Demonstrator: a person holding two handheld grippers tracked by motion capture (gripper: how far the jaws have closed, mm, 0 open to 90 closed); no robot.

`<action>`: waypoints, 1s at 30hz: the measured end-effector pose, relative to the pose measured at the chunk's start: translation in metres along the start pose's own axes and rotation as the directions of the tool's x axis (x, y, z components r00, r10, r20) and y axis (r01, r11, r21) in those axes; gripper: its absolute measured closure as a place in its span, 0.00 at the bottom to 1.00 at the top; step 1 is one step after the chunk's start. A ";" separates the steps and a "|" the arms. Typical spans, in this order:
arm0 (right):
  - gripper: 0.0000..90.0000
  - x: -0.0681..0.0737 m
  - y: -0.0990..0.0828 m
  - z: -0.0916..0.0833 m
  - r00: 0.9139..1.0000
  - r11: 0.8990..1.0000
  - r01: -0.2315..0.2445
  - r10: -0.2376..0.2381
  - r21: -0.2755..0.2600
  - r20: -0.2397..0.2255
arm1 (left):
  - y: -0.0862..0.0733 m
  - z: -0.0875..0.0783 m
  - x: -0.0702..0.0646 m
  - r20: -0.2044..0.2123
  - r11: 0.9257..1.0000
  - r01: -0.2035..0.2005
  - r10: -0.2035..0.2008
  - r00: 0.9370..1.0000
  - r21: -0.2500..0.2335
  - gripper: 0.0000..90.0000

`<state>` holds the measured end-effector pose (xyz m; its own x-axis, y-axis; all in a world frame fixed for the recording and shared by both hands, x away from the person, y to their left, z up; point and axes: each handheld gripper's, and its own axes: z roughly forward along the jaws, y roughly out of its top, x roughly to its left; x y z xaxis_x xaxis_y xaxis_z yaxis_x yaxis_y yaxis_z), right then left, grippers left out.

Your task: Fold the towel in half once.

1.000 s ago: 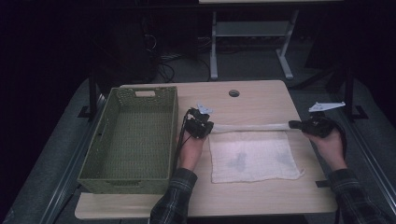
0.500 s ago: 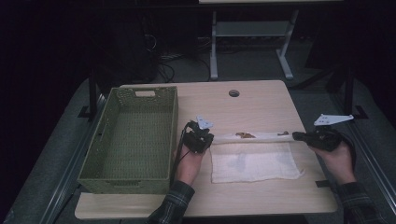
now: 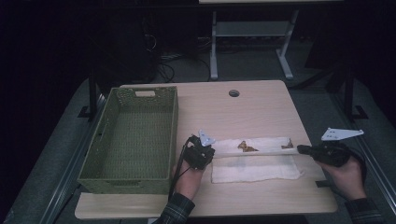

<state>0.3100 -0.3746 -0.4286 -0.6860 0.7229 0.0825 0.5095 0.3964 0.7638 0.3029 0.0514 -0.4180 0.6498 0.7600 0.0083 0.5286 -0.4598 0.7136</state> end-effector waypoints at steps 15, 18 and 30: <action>0.98 0.018 -0.023 -0.007 1.000 0.999 0.006 -0.005 0.034 -0.031 | -0.021 -0.011 -0.014 0.055 1.000 -0.007 0.005 0.998 0.024 0.97; 0.98 0.022 -0.027 -0.008 0.999 0.999 0.002 0.000 0.044 -0.043 | -0.026 -0.011 -0.016 0.058 0.999 -0.007 0.005 0.998 0.034 0.97; 0.97 0.026 -0.043 -0.005 0.997 0.995 -0.005 0.012 0.095 -0.071 | -0.043 -0.004 -0.022 0.106 0.994 -0.030 0.019 0.994 0.101 0.97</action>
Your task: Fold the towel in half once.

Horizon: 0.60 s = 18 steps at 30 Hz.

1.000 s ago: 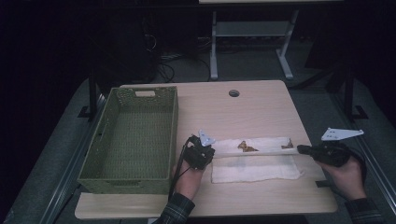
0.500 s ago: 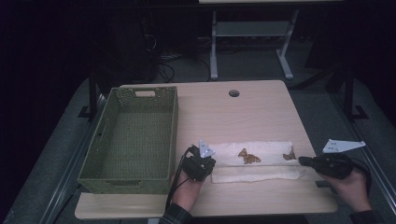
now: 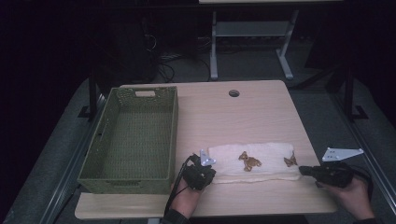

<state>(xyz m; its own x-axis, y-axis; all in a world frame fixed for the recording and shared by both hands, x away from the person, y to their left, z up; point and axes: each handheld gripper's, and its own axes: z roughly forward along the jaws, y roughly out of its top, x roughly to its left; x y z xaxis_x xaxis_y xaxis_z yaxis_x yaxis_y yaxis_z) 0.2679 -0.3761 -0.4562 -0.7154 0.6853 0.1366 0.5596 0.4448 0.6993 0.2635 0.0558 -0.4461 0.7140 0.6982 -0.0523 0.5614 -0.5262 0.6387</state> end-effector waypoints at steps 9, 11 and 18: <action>0.92 0.001 -0.007 0.005 1.000 0.999 -0.002 0.003 0.034 -0.019 | -0.005 0.005 -0.002 0.011 1.000 -0.010 0.010 1.000 0.023 0.93; 0.86 0.001 -0.005 0.001 1.000 1.000 -0.006 0.007 0.019 -0.012 | -0.003 0.002 0.000 0.018 1.000 0.006 -0.006 1.000 0.004 0.87; 0.82 -0.004 0.010 -0.009 1.000 0.999 0.007 -0.007 -0.054 -0.003 | 0.010 -0.003 0.008 0.009 0.999 0.003 -0.003 1.000 -0.046 0.75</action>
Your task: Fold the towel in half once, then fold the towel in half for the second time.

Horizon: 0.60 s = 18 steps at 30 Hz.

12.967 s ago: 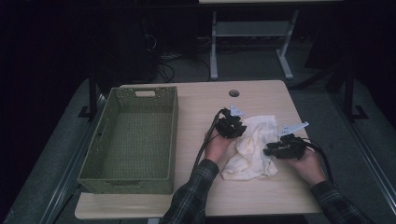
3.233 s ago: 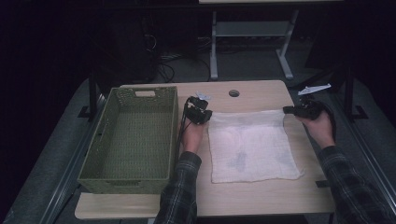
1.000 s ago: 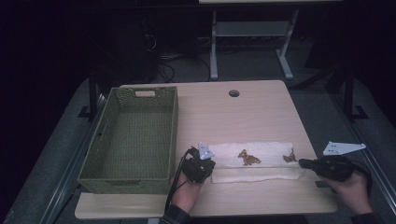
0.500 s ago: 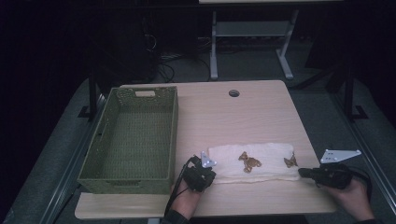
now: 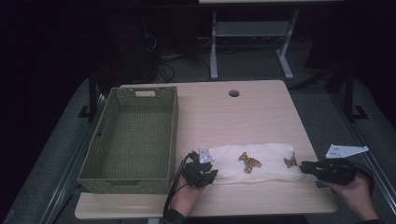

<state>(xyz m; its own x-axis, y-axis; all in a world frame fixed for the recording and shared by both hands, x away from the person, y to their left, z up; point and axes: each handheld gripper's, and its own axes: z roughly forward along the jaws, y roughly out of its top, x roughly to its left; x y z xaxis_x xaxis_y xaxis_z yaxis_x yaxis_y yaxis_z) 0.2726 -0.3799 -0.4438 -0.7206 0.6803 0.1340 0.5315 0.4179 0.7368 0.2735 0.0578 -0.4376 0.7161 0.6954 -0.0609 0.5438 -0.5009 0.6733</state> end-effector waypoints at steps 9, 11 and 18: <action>0.82 -0.011 0.018 0.010 1.000 1.000 0.016 -0.015 -0.016 0.024 | 0.021 0.005 0.013 -0.020 0.999 0.005 -0.006 1.000 -0.035 0.69; 0.82 -0.015 0.023 0.013 1.000 1.000 0.019 -0.018 -0.022 0.024 | 0.026 0.009 0.019 -0.019 0.999 0.006 -0.007 1.000 -0.036 0.69; 0.82 -0.029 0.038 0.028 0.999 1.000 0.008 -0.007 -0.025 0.036 | 0.039 0.022 0.033 -0.041 0.999 0.024 -0.026 0.999 -0.047 0.69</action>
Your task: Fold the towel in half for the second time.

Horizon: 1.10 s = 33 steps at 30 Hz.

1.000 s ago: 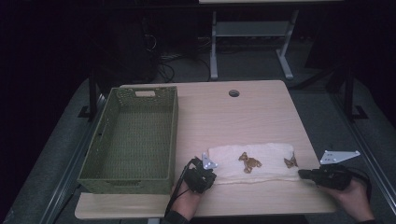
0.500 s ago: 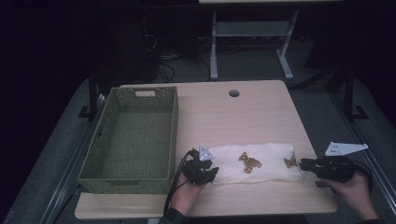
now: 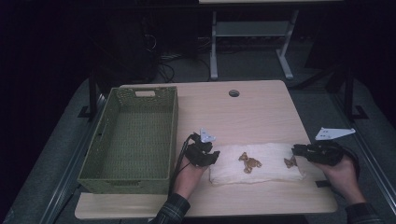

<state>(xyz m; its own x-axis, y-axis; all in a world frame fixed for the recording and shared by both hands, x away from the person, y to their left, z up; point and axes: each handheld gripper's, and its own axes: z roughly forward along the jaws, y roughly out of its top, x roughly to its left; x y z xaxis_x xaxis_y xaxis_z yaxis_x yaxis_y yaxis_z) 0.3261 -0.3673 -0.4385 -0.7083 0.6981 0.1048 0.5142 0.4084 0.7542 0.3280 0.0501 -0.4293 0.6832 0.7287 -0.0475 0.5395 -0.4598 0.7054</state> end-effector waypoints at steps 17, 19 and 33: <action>0.82 -0.037 0.007 0.036 0.997 0.996 -0.072 0.071 0.043 0.032 | 0.007 0.025 0.024 -0.048 0.999 0.026 -0.025 0.999 0.019 0.68; 0.82 -0.039 0.004 0.040 0.998 0.996 -0.062 0.060 0.058 0.034 | 0.006 0.027 0.024 -0.048 0.999 0.030 -0.028 0.998 0.028 0.68; 0.94 -0.037 -0.001 0.047 0.999 0.996 -0.043 0.042 0.083 0.021 | 0.000 0.038 0.027 -0.057 0.997 0.023 -0.019 0.998 0.075 0.68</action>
<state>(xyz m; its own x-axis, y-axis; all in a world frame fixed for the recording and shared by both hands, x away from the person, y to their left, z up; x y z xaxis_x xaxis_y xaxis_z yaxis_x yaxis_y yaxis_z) 0.3748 -0.3657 -0.4736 -0.6757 0.7269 0.1225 0.5829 0.4251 0.6925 0.3645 0.0506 -0.4575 0.6438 0.7649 -0.0209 0.5905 -0.4793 0.6493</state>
